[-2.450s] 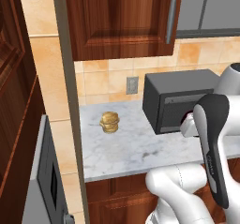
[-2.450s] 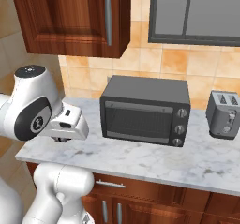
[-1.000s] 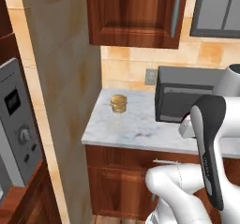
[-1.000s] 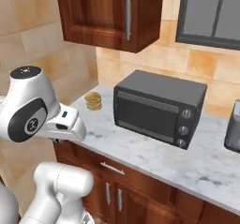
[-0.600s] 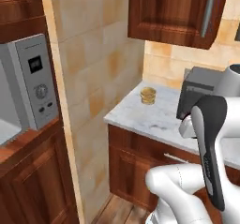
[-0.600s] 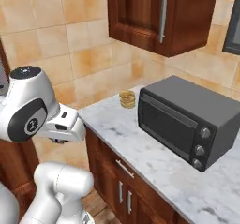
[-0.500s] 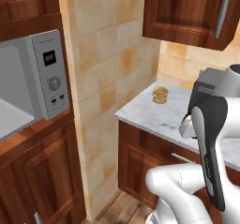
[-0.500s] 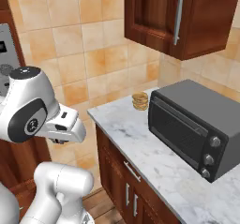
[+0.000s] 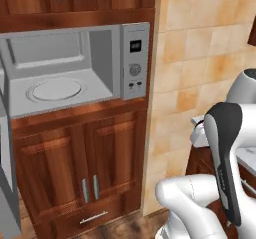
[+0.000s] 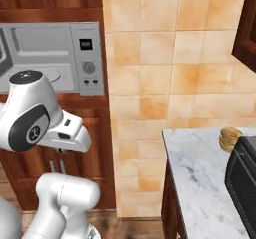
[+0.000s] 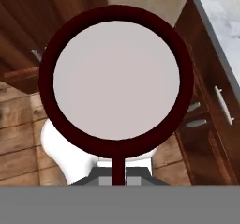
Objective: Pick the mug from the counter and place it inside the microwave. Then close the microwave.
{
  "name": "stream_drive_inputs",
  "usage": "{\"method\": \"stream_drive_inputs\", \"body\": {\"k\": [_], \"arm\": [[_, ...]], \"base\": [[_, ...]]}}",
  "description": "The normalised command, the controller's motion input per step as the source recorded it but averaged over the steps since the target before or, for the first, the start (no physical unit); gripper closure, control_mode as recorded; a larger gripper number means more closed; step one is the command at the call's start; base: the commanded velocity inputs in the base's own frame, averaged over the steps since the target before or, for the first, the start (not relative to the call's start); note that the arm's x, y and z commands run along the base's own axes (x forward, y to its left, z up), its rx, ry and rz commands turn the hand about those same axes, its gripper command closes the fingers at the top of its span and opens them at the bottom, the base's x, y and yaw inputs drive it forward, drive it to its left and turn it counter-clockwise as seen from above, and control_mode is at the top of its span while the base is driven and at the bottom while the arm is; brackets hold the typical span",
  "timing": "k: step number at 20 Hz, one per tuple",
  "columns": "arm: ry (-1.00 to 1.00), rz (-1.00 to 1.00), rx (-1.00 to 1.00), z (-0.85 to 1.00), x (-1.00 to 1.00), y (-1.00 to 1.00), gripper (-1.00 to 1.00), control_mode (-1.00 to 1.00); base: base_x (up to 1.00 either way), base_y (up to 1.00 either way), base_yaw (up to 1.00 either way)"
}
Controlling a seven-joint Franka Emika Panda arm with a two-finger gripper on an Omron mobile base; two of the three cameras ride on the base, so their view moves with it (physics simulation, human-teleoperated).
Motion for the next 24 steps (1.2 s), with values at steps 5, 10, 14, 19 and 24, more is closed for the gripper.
{"method": "stream_drive_inputs", "body": {"k": [5,10,14,19,24], "arm": [[0.0,0.0,0.0,0.0,0.0,0.0,1.0,1.0],[0.0,0.0,0.0,0.0,0.0,0.0,1.0,1.0],[0.0,0.0,0.0,0.0,0.0,0.0,1.0,1.0],[0.0,0.0,0.0,0.0,0.0,0.0,1.0,1.0],[0.0,0.0,0.0,0.0,0.0,0.0,1.0,1.0]], "base": [[0.0,0.0,0.52],[-0.05,0.02,0.2],[0.0,0.42,0.05],[-0.01,0.67,0.06],[0.0,0.29,0.02]]}}
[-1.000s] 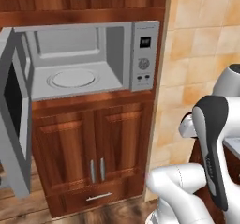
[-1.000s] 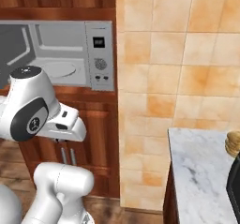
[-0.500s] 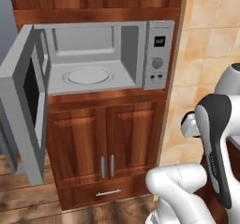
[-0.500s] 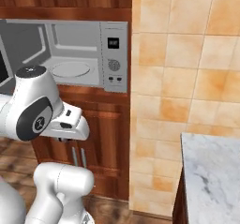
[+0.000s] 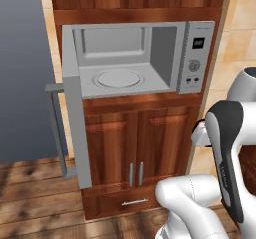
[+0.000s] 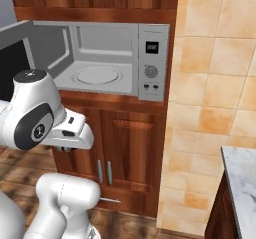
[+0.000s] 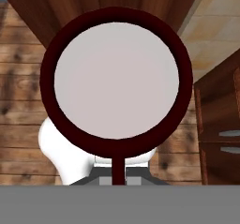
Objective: Pick the mug from the counter and place it inside the microwave. Then close the microwave.
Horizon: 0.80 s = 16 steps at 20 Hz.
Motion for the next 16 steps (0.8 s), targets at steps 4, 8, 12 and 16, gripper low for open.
{"method": "stream_drive_inputs", "body": {"k": [4,8,12,16], "arm": [[0.0,0.0,0.0,0.0,0.0,0.0,1.0,1.0],[0.0,0.0,0.0,0.0,0.0,0.0,1.0,1.0],[0.0,0.0,0.0,0.0,0.0,0.0,1.0,1.0],[0.0,0.0,0.0,0.0,0.0,0.0,1.0,1.0]], "base": [[0.0,0.08,0.0],[0.0,0.18,0.03],[0.03,0.12,0.11],[0.11,0.01,0.08]]}}
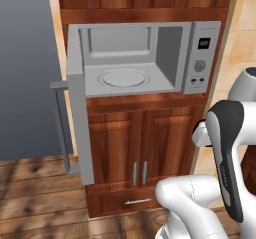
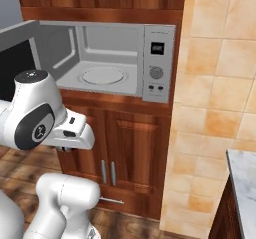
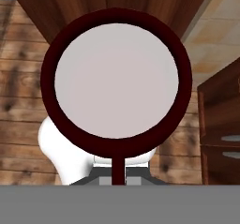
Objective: Pick the mug from the counter and place it inside the microwave. Then close the microwave.
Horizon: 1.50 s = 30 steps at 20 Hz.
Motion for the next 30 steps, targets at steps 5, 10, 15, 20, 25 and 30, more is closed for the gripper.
{"method": "stream_drive_inputs", "body": {"k": [5,10,15,20,25,30], "arm": [[0.0,0.0,0.0,0.0,0.0,0.0,1.0,1.0],[0.0,0.0,0.0,0.0,0.0,0.0,1.0,1.0],[0.0,0.0,0.0,0.0,0.0,0.0,1.0,1.0],[0.0,0.0,0.0,0.0,0.0,0.0,1.0,1.0],[0.0,0.0,0.0,0.0,0.0,0.0,1.0,1.0],[0.0,0.0,0.0,0.0,0.0,0.0,1.0,1.0]], "base": [[0.18,0.07,0.03],[0.33,0.23,0.0],[0.26,0.32,0.0],[0.0,0.02,0.0],[0.0,0.0,0.0],[0.0,0.0,0.0]]}}
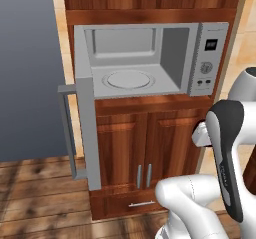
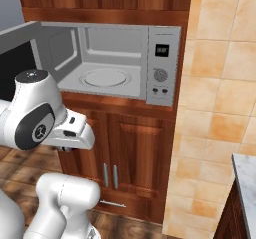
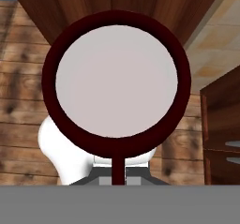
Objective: Pick the mug from the counter and place it inside the microwave. Then close the microwave.
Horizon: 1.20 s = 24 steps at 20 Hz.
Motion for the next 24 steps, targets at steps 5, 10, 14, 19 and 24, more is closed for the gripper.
{"method": "stream_drive_inputs", "body": {"k": [5,10,14,19,24], "arm": [[0.0,0.0,0.0,0.0,0.0,0.0,1.0,1.0],[-0.08,0.03,-0.01,0.0,-0.03,0.2,1.0,-1.0],[-0.16,0.13,-0.07,0.04,-0.01,0.3,1.0,-1.0],[-0.22,0.2,-0.03,0.02,0.0,0.09,1.0,-1.0],[-0.13,0.23,0.0,0.0,0.09,0.0,1.0,-1.0]], "base": [[0.0,0.0,0.0],[0.0,0.0,0.0],[0.0,0.0,0.0],[0.0,0.0,0.0],[0.0,0.0,0.0]]}}
